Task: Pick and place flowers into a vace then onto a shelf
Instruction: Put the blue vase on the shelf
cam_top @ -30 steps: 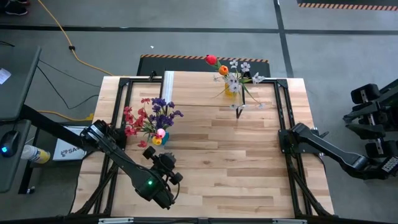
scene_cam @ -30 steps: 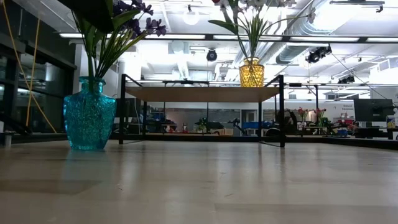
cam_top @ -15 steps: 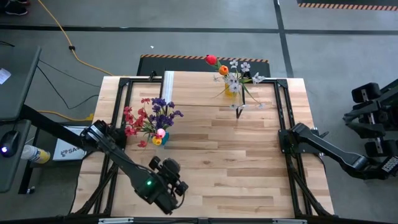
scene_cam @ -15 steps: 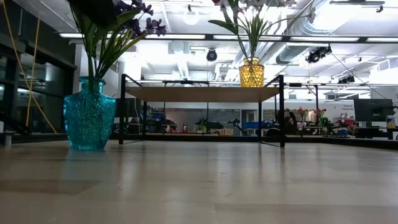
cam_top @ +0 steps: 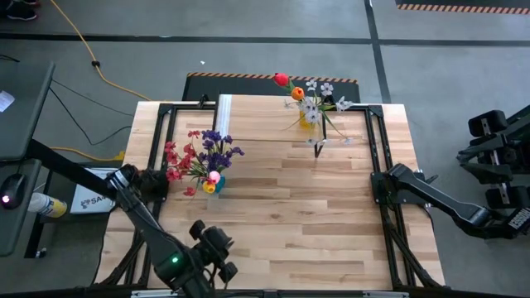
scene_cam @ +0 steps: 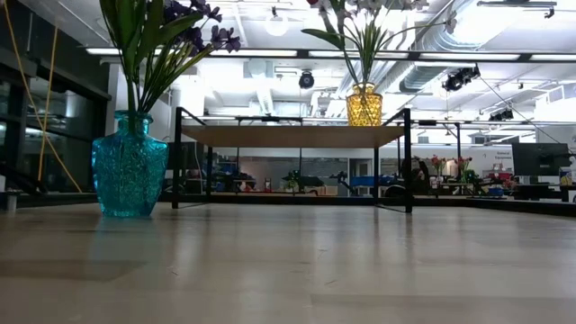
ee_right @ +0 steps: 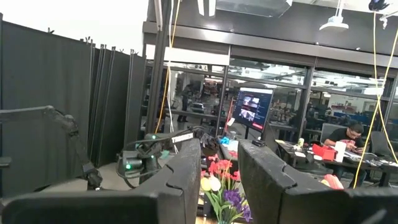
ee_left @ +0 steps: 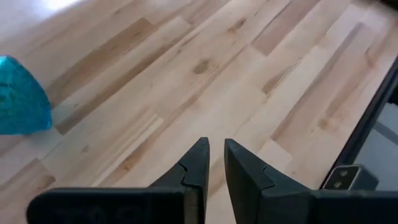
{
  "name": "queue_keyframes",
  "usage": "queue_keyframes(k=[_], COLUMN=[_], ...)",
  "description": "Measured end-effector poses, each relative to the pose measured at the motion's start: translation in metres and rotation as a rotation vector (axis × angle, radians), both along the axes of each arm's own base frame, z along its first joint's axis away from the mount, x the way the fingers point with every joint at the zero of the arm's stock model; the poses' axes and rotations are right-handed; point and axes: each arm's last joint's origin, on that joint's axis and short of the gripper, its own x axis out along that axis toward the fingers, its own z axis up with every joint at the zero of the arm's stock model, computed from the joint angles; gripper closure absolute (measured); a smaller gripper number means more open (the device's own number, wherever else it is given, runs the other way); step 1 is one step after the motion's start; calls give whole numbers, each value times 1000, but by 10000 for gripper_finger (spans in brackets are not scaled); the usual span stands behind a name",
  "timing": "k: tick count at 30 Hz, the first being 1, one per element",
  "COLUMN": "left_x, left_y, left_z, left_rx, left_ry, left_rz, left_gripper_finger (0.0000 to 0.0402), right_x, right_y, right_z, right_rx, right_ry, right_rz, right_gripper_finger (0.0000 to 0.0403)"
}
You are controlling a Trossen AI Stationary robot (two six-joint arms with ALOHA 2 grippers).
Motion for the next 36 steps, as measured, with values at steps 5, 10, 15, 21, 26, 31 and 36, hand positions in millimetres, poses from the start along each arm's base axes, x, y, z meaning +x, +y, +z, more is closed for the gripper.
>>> queue_keyframes(k=[5, 10, 15, 21, 26, 31, 36], left_x=[-9, -15, -23, -39, -48, -52, -51], left_y=[-6, -11, -19, -33, -40, -42, -43], left_z=[6, 7, 6, 7, 7, 9, 10], left_rx=[40, 58, 31, 8, -13, 9, -4], left_ry=[-22, -45, -28, -56, -100, -161, -178], left_rz=[-33, -49, -83, -129, -120, -118, -113], left_gripper_finger=[316, 316, 316, 316, 316, 316, 316], right_x=[0, 0, 0, 3, 9, 26, 47], right_y=[0, 0, 0, -3, -14, -34, -57], right_z=[0, 0, 0, -17, -41, -63, -94], right_rx=[0, 57, 102, 79, 229, 343, 447], right_ry=[0, 5, 11, 126, 270, 375, 440], right_rz=[0, 13, 25, 24, -130, -105, -24], right_gripper_finger=[304, 304, 304, 304, 304, 304, 304])
